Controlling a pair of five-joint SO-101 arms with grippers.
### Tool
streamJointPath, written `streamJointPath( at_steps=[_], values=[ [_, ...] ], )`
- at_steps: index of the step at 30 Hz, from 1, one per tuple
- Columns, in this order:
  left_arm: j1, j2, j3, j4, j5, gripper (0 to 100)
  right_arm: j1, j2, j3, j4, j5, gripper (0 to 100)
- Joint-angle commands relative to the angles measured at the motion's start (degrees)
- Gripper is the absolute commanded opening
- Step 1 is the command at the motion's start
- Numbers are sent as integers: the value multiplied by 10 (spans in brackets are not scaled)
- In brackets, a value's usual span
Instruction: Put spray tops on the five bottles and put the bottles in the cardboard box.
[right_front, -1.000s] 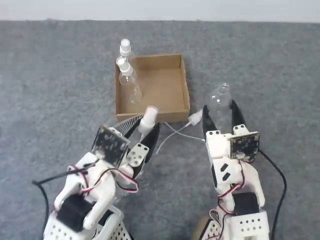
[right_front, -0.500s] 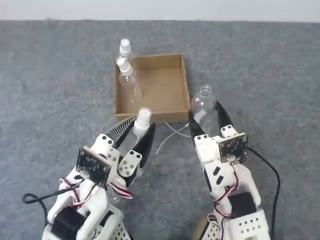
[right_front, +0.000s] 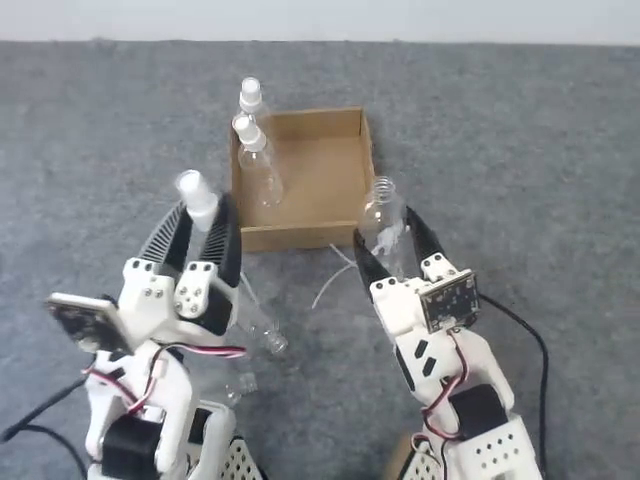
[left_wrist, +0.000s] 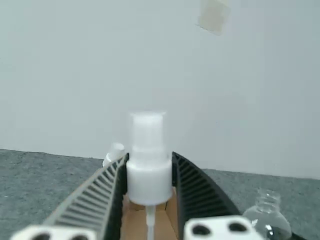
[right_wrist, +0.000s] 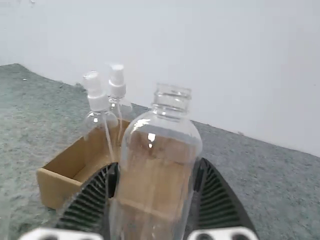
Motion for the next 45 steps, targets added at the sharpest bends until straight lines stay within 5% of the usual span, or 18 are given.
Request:
streamJointPath(
  at_steps=[1,13,45],
  values=[
    [-13,-12,-6,-21,25,11,-27,-12,11,4,4,6],
    [-82,-12,-9,-22,78,11,-74,-12,11,32,7,6],
    [-83,-12,-56,3,164,12,-140,-12,11,70,8,6]
  ],
)
